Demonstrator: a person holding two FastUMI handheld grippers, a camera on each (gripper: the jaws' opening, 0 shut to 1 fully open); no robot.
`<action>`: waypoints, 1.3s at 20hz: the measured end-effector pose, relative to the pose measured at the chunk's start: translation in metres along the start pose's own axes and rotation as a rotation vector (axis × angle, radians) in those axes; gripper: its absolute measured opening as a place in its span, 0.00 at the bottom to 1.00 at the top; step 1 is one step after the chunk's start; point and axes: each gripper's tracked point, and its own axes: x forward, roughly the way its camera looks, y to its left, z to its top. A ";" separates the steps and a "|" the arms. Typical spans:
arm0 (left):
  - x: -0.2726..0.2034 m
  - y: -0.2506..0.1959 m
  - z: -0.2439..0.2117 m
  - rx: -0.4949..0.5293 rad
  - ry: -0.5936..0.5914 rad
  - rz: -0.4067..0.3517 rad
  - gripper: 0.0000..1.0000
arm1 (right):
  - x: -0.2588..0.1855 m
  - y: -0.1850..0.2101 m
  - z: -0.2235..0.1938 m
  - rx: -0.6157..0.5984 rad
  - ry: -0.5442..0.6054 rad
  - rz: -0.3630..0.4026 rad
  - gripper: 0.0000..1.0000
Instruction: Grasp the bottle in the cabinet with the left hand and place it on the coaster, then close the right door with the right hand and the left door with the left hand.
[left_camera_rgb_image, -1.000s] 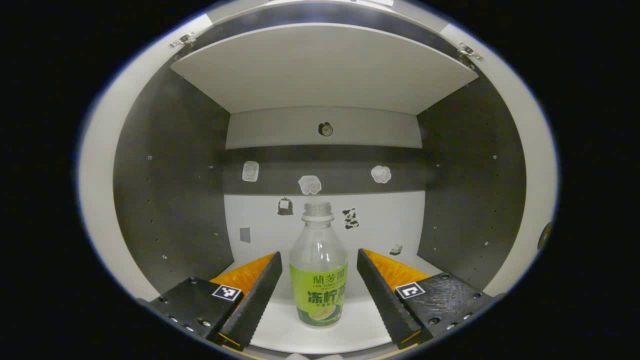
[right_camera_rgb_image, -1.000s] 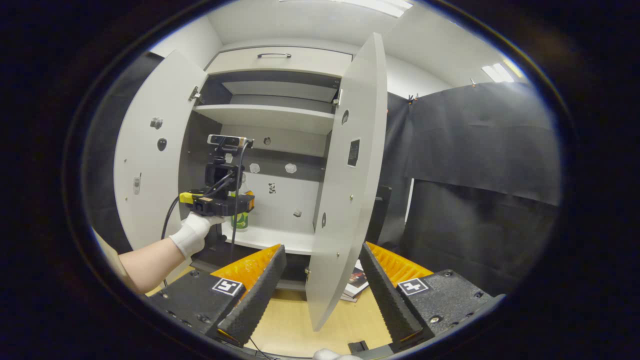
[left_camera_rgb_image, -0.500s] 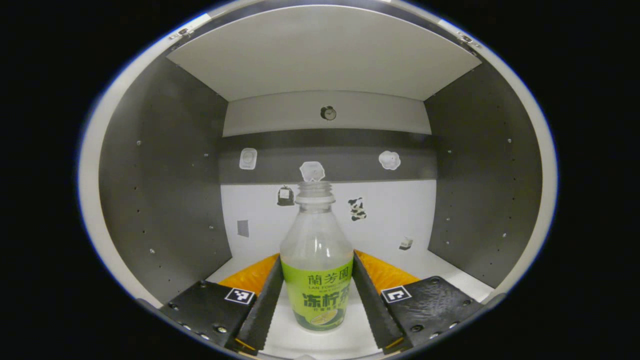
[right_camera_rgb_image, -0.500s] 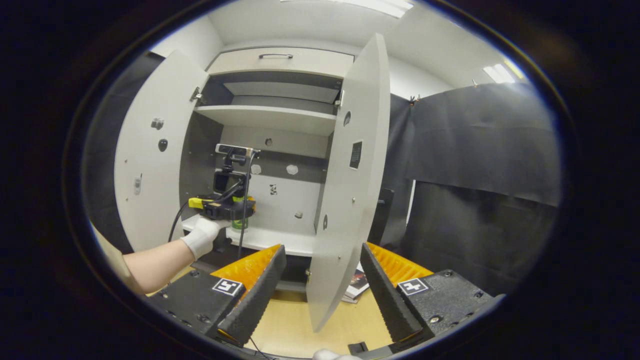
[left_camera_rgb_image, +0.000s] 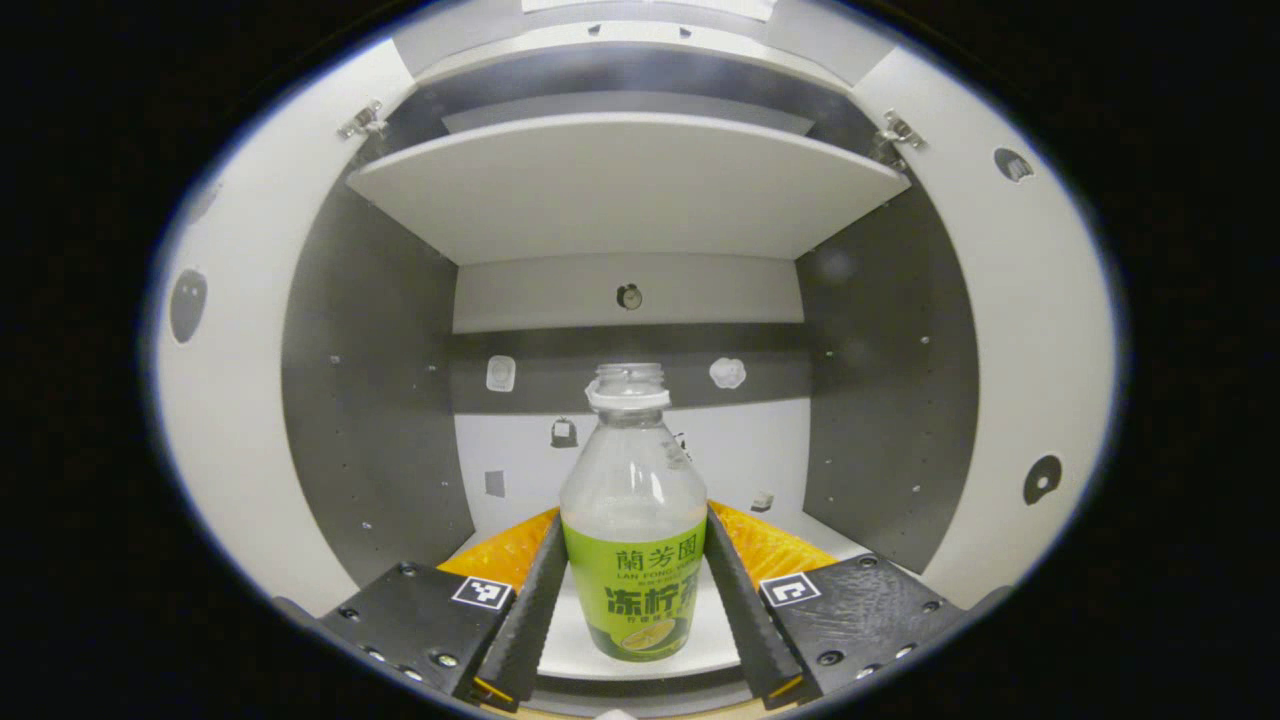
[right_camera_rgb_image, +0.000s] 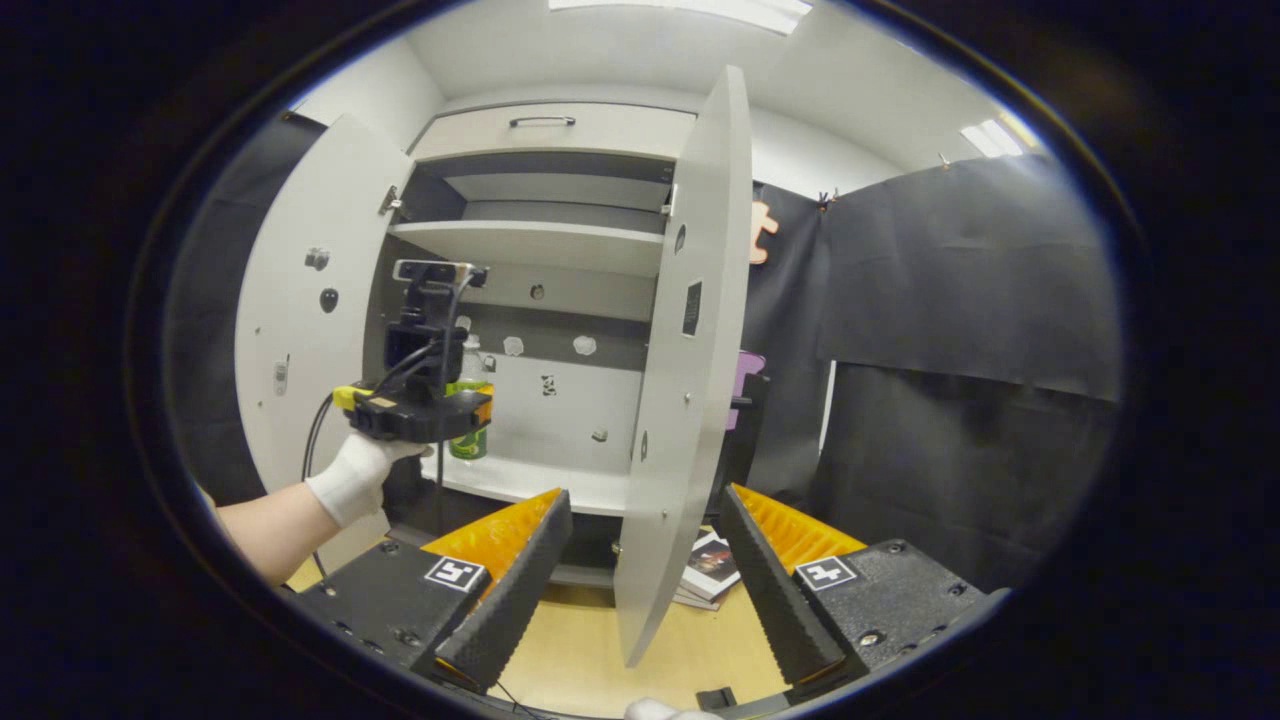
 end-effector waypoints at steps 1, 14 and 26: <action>-0.015 -0.001 0.004 0.002 -0.006 -0.001 0.75 | 0.000 -0.002 -0.001 0.002 -0.003 0.003 0.98; -0.183 -0.004 -0.049 -0.020 -0.003 -0.017 0.79 | -0.005 -0.025 -0.028 0.020 0.012 -0.006 0.98; -0.260 -0.027 -0.188 -0.048 0.031 -0.109 0.75 | -0.003 -0.010 -0.052 -0.027 0.071 0.039 0.98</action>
